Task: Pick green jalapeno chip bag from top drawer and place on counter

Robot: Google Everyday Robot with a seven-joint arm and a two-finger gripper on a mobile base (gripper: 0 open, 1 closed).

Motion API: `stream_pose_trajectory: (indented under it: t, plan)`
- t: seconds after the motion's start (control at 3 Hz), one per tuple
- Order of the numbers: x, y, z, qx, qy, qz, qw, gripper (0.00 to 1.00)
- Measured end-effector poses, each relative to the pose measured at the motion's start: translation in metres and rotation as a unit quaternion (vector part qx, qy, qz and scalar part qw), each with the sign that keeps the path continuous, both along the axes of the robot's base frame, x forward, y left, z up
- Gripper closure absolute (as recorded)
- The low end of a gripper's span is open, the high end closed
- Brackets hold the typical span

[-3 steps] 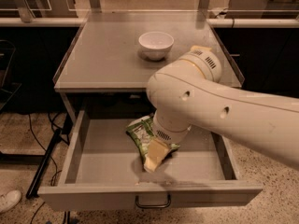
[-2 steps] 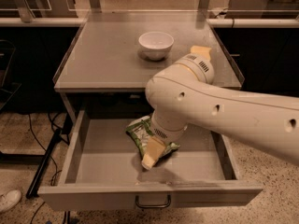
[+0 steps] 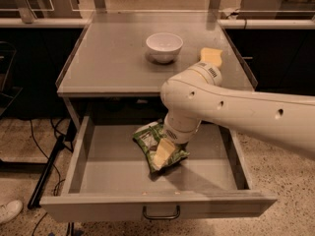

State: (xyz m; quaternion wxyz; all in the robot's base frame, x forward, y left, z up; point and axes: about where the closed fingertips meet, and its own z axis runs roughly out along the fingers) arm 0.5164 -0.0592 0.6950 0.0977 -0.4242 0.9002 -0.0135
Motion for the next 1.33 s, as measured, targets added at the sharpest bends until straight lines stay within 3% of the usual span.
stream_pose_trajectory:
  t: [0.33, 1.0, 1.33]
  plan:
    - [0.000, 0.000, 0.000, 0.000, 0.000, 0.000, 1.0000, 0.00]
    - [0.016, 0.043, -0.034, 0.030, -0.006, -0.030, 0.9991, 0.00]
    - [0.017, 0.044, -0.055, 0.025, 0.003, -0.031, 0.9992, 0.00]
